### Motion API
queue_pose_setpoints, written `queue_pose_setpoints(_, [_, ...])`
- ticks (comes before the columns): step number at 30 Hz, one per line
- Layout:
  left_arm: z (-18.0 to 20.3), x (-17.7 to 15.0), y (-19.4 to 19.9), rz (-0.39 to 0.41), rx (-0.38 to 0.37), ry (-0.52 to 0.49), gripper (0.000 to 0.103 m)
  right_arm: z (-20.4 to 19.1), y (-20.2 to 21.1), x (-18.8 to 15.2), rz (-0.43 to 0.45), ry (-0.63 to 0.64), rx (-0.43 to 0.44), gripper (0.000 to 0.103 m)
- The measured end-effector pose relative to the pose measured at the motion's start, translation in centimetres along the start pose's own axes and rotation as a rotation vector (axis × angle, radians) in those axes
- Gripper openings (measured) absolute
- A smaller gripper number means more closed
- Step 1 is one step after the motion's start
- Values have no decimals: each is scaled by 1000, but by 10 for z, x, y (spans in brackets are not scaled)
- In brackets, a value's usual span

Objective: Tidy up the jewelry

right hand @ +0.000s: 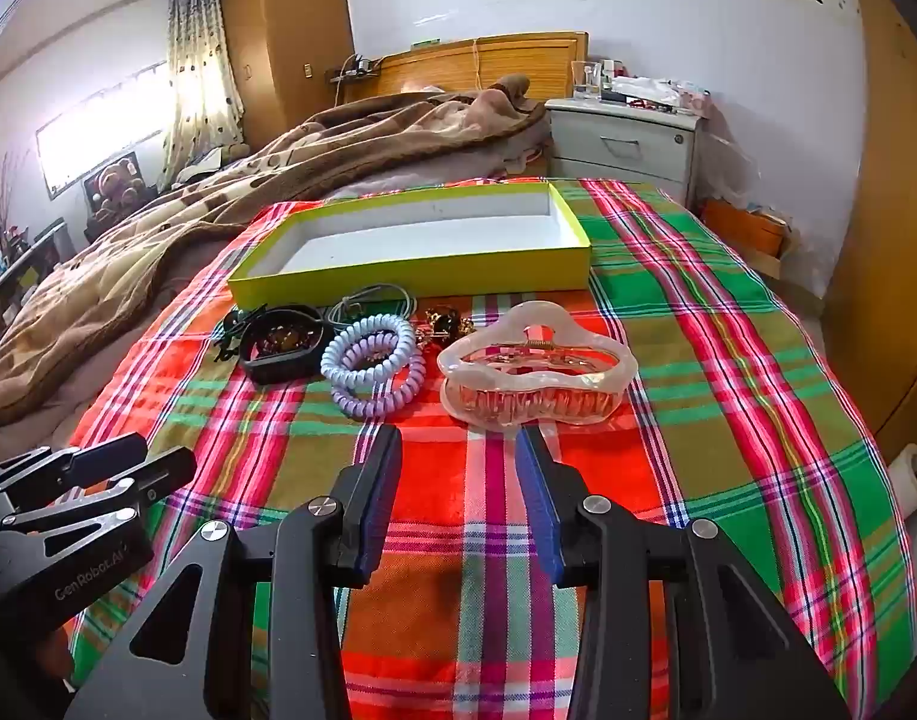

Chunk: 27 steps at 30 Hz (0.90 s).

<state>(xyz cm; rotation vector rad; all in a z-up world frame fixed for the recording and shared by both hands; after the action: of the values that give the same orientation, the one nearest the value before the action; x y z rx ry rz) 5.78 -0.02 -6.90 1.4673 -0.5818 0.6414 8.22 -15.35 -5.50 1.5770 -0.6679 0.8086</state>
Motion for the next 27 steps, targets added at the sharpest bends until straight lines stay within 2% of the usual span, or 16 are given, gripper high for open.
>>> queue_pose_setpoints(10, [-6, -2, -5, -6, -4, 21, 45, -1, -1, -4, -9, 16, 4, 41])
queue_pose_setpoints(14, [-8, 1, -3, -10, 4, 14, 45, -5, -1, -1, -9, 32, 3, 46])
queue_pose_setpoints(27, [-11, 3, 2, 2, 21, 0, 45, -6, 1, -4, -4, 22, -4, 47])
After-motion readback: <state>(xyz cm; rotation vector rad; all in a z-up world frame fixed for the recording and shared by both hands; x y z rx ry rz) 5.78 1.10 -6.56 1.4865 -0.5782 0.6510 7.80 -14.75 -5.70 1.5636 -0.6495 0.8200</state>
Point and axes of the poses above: each gripper's, at about its wrist camera, not at the fingertips, and y roughly against the way its jaws point, z to its right, x to its top, the point moved 9 cm from there along -y, roughly the way its jaws point, and after that the axes turned 5 degrees about z, right-handed, at the moved point
